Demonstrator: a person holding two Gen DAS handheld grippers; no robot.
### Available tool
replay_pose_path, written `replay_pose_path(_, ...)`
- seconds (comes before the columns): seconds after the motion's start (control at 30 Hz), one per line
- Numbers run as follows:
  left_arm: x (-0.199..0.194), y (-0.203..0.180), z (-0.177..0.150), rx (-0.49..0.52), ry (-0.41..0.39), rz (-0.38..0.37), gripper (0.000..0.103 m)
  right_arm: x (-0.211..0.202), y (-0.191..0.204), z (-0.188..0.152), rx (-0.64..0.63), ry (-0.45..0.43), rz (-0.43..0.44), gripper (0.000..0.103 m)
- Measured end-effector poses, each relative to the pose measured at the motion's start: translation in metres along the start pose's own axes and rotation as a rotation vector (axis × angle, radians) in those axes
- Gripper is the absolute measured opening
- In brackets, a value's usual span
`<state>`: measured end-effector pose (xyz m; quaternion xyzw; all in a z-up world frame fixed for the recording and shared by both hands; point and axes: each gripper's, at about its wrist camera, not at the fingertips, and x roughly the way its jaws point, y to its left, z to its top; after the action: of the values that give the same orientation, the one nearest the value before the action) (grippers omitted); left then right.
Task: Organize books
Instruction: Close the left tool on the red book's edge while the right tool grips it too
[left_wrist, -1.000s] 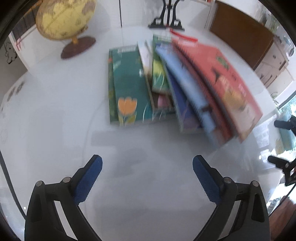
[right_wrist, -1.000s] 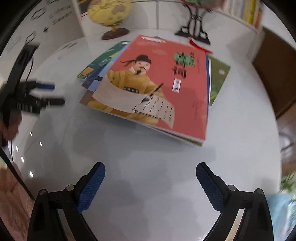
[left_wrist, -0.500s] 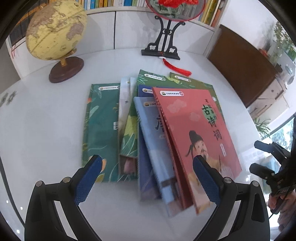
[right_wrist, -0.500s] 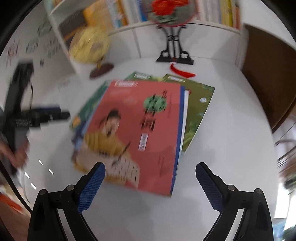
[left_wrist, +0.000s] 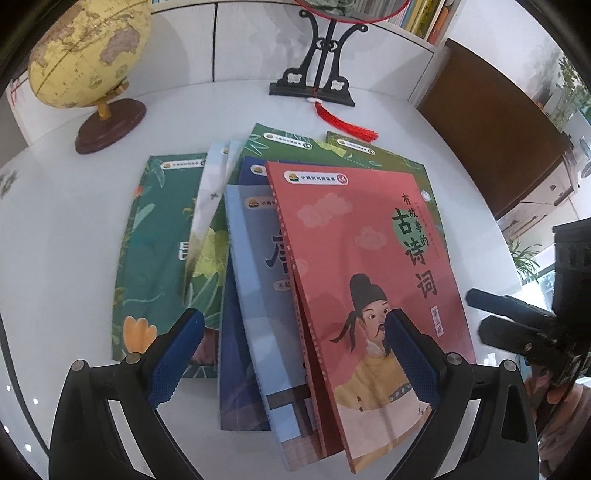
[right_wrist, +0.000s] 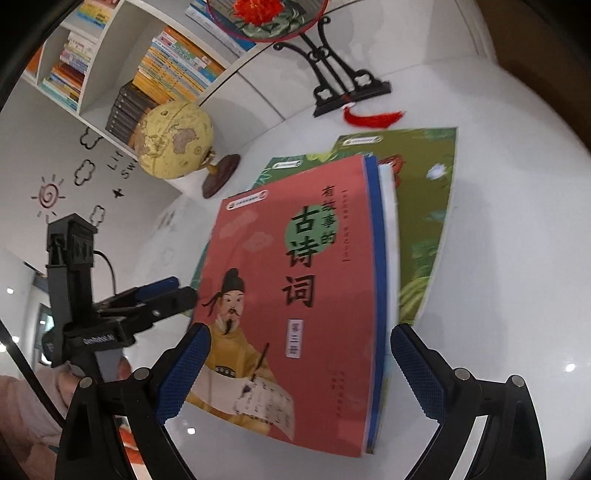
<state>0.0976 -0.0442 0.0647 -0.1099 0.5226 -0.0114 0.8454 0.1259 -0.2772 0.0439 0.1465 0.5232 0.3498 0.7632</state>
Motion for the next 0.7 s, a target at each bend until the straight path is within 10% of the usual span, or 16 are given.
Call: replay_pose_path(0.7,0.029,-0.017,-0.003,0.035,0.084,-0.014,0.097,0.020,-0.004,0.008,-0.007,0.078,0.128,0.089)
